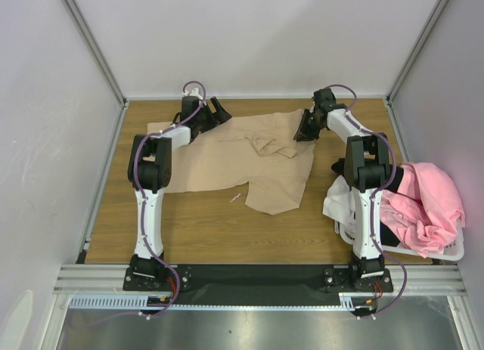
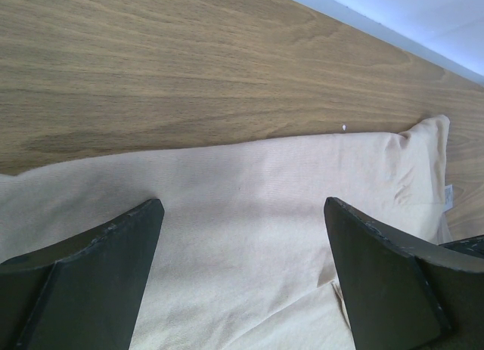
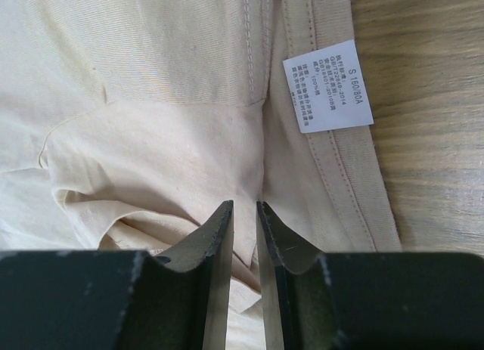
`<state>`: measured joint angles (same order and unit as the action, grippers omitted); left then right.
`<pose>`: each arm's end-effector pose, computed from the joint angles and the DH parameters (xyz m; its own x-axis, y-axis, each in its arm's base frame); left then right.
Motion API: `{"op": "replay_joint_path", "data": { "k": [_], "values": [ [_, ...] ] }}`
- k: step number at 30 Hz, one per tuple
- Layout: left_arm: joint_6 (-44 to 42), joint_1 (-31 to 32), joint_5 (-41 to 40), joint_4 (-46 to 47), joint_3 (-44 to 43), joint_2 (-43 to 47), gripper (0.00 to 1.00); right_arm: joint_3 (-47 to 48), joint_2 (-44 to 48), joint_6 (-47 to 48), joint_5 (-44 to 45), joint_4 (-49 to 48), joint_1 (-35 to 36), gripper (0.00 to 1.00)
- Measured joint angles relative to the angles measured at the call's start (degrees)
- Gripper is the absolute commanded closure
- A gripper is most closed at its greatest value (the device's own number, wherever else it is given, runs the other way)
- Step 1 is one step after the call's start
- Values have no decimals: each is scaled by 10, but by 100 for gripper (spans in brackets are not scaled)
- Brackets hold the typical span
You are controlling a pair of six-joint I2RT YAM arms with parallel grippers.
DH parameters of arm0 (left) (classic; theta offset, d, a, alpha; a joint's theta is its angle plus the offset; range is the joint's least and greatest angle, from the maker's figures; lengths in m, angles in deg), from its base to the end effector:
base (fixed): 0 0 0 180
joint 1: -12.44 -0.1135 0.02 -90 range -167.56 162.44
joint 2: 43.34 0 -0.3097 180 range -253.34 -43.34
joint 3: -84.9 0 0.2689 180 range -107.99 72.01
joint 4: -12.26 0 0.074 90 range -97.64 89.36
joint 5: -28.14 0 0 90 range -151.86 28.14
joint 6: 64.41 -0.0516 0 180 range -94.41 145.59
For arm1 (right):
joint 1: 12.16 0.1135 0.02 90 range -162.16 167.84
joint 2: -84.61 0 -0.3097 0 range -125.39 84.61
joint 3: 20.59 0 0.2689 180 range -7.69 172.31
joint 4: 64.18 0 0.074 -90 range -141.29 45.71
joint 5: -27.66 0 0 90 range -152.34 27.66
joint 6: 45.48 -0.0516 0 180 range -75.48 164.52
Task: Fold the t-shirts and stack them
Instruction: Fold the tshirt
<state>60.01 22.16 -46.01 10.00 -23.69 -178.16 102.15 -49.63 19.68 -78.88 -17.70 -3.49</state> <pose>0.5774 -0.1132 0.1554 -0.6134 -0.4466 -0.6514 0.0634 0.7943 -0.6043 0.5564 0.0997 0.1771 -0.8840 0.2726 -0.3798 0.0856 0.8930 0.4418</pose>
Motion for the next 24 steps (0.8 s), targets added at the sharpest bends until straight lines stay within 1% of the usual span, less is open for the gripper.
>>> {"op": "replay_joint_path", "data": {
  "k": [3, 15, 24],
  "values": [
    [0, 0, 0, 0, 0, 0, 5, 0, 0, 2, 4, 5, 0, 74],
    [0, 0, 0, 0, 0, 0, 5, 0, 0, 5, 6, 9, 2, 77],
    [0, 0, 0, 0, 0, 0, 5, 0, -1, 5, 7, 12, 3, 74]
  ]
}}
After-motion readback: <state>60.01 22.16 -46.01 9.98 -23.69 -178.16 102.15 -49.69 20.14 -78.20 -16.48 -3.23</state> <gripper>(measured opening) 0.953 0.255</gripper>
